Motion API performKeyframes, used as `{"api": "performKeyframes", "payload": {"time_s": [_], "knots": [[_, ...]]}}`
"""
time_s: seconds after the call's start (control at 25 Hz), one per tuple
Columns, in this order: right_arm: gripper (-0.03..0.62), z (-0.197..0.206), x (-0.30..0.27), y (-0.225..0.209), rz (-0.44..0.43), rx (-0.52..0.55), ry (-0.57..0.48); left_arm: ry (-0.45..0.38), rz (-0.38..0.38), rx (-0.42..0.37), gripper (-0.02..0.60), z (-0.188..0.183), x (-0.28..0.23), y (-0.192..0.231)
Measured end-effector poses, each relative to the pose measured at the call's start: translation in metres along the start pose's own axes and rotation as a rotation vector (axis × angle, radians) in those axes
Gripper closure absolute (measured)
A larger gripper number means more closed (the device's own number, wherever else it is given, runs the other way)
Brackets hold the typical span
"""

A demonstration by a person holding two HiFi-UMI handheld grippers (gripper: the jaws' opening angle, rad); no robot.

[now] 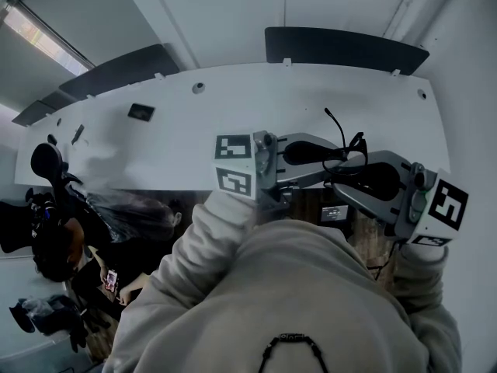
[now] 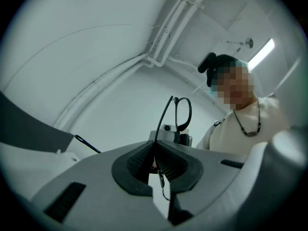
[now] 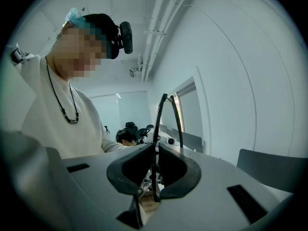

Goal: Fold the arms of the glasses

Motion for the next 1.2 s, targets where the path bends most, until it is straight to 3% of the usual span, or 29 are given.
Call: {"api": "performKeyframes", "payload": {"time_s": [0.12, 0.28, 0.4, 0.56, 0.8, 1.0, 1.2], "knots": [[0.536, 0.0, 0.0, 0.001, -0.007, -0.006, 0.001, -0.001, -0.03, -0.044, 0.561, -0.001, 0.0, -0.001], [0.534, 0.0, 0.001, 0.001, -0.016, 0.002, 0.009, -0.027, -0.055, -0.017, 0.559, -0.003, 0.004, 0.002], [0.536, -0.002, 0.006, 0.005, -0.025, 0.02, 0.002, -0.067, -0.085, 0.008, 0.489, -0.007, 0.012, 0.007], [0.536, -0.004, 0.01, 0.008, -0.036, 0.042, -0.019, -0.098, -0.179, 0.007, 0.345, -0.014, 0.025, 0.015], [0.534, -0.015, 0.005, 0.028, -0.121, 0.096, -0.087, -0.113, -0.312, 0.037, 0.325, -0.015, 0.03, 0.027], [0.534, -0.003, -0.004, 0.037, -0.188, 0.103, -0.072, -0.128, -0.294, 0.068, 0.325, -0.007, 0.025, 0.032], [0.536, -0.005, -0.007, 0.037, -0.191, 0.094, -0.073, -0.127, -0.231, 0.07, 0.325, -0.014, 0.021, 0.026]]}}
Point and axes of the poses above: the fingertips, and each gripper's own axes: x backward along the fingers, y to its left, z out of its underside, the point moved 8 cm from there along x, backward along the fingers, and after that the axes turned 2 degrees about -y, right-handed, at the moved point
